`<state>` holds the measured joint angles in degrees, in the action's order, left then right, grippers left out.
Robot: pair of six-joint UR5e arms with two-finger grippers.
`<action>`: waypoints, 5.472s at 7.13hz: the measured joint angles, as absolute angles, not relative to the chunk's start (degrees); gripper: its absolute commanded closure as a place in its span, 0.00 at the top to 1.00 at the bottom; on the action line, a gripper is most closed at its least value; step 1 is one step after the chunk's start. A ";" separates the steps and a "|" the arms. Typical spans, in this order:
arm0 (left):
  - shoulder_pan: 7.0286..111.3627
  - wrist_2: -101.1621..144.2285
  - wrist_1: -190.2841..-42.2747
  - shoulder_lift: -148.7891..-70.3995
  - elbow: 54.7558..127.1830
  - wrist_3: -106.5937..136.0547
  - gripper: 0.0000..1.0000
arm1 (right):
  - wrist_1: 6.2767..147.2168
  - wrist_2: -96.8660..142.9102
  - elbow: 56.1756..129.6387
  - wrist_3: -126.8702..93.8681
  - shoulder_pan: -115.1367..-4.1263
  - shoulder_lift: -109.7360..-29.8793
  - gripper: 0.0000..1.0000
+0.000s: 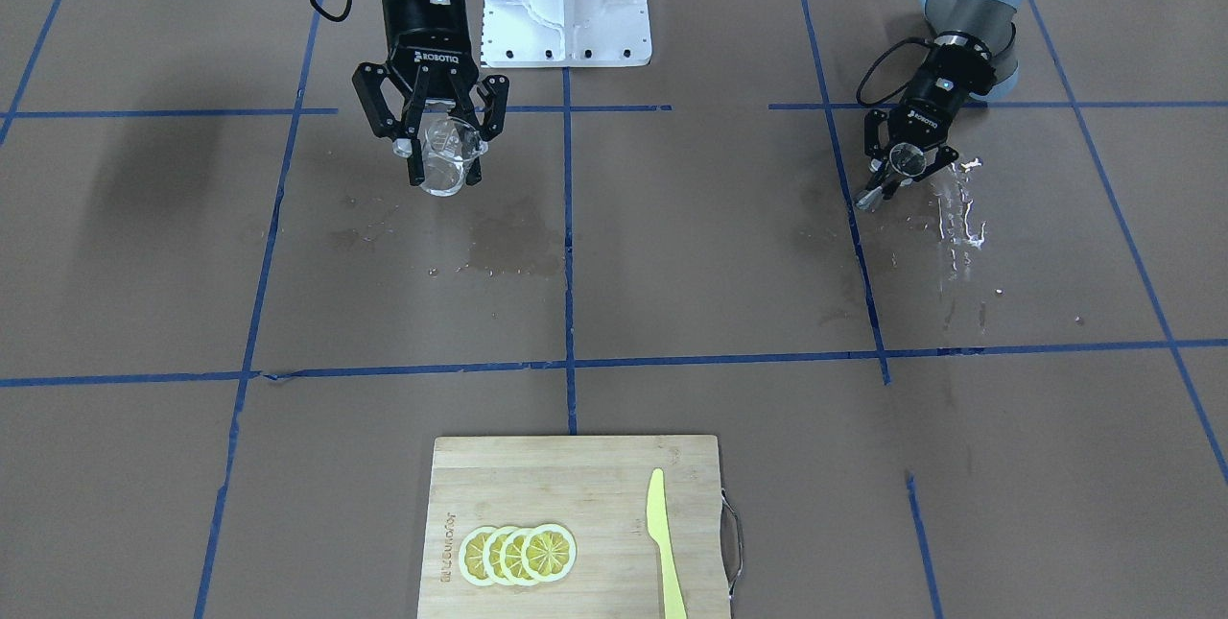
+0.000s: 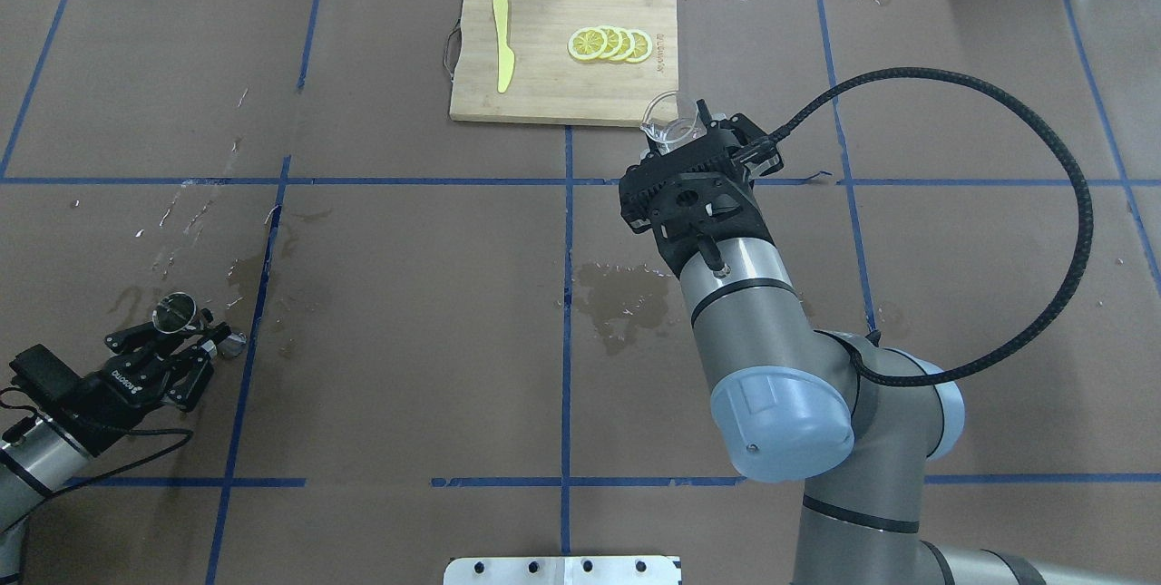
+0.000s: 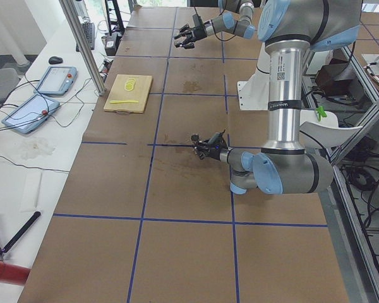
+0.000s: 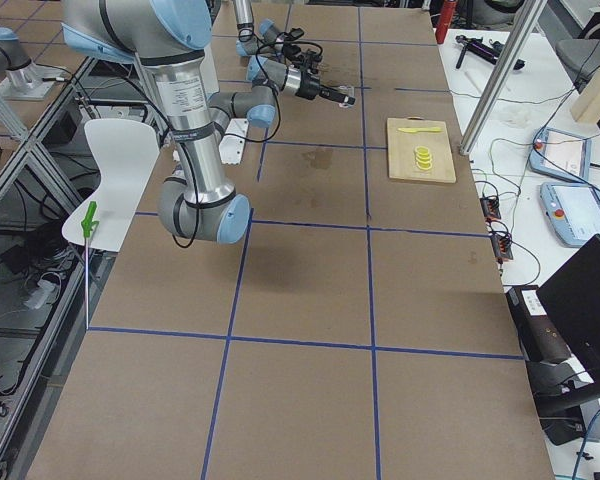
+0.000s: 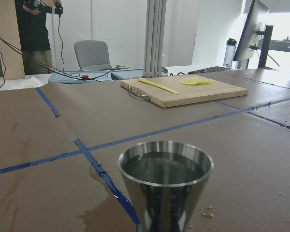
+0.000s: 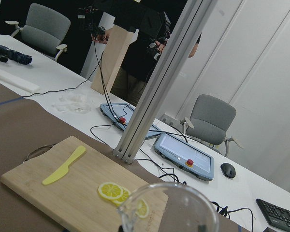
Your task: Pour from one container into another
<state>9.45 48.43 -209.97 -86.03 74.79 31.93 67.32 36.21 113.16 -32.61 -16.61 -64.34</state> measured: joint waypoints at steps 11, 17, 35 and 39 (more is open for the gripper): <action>9.72 45.85 -213.58 -84.78 80.38 31.65 1.00 | 67.32 36.13 113.36 -32.66 -16.61 -64.25 0.00; 15.62 53.70 -215.34 -83.22 86.63 23.12 0.99 | 67.33 36.12 113.33 -32.50 -16.61 -64.16 0.00; 89.49 118.43 -96.03 -95.98 87.59 -8.02 1.00 | 67.24 35.83 113.17 -32.78 -16.21 -64.05 0.00; 90.59 136.57 -92.28 -89.72 90.21 -1.87 1.00 | 60.30 36.08 112.51 -32.89 -16.37 -64.98 0.00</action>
